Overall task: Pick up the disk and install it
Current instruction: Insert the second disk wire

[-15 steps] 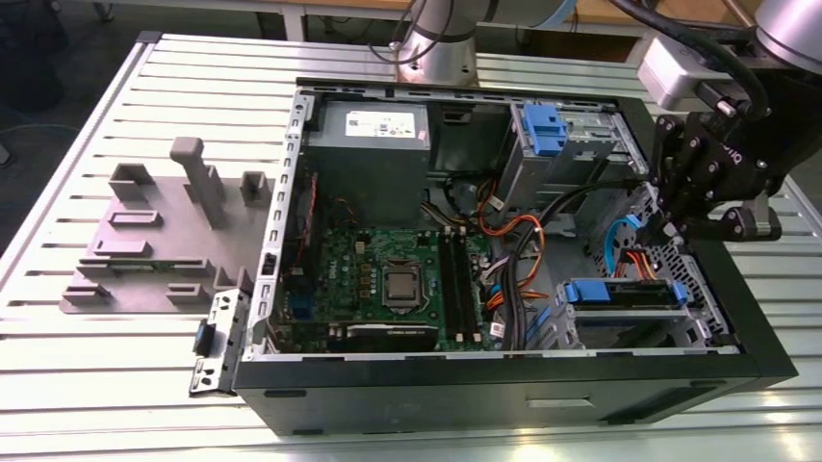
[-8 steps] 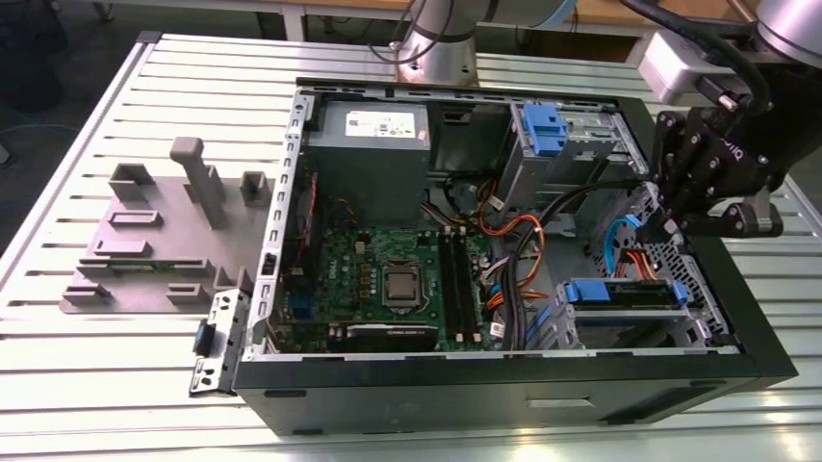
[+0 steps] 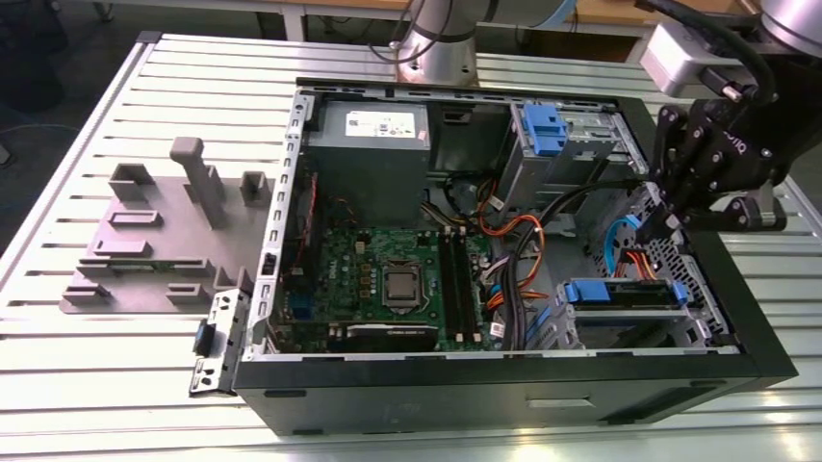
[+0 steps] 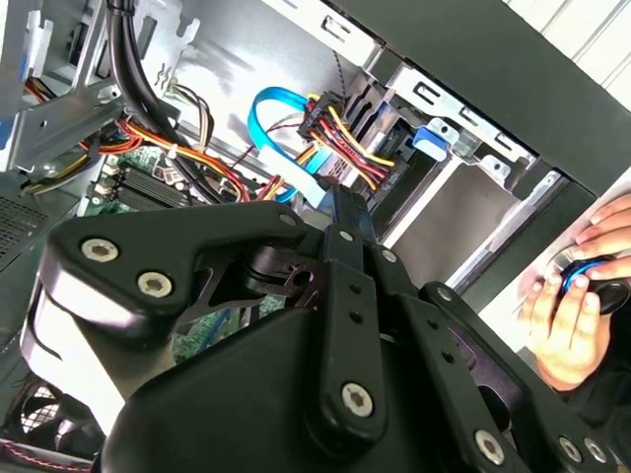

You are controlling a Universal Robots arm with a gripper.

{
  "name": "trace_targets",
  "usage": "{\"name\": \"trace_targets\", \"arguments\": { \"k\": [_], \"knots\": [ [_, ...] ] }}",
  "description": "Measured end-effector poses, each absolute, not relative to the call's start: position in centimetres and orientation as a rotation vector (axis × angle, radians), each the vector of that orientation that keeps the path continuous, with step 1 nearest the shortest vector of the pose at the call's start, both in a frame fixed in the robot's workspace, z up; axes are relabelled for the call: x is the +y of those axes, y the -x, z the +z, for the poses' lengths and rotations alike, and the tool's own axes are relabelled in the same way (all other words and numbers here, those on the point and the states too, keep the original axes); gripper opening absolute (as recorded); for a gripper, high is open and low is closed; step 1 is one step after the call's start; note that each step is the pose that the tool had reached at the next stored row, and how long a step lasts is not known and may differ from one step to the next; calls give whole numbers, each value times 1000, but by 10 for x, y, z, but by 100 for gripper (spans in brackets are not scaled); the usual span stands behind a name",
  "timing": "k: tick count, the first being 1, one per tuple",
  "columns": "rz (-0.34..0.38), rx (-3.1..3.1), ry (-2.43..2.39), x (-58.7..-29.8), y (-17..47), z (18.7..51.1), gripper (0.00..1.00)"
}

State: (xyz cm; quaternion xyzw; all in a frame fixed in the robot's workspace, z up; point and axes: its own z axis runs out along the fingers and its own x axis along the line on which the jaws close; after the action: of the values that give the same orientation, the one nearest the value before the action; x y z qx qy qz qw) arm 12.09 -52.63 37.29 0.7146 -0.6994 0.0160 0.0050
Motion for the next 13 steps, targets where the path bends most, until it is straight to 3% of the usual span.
{"name": "trace_targets", "arguments": {
  "k": [13],
  "knots": [
    [48, -2190, -2238, -520, -121, 375, 11]
  ]
}}
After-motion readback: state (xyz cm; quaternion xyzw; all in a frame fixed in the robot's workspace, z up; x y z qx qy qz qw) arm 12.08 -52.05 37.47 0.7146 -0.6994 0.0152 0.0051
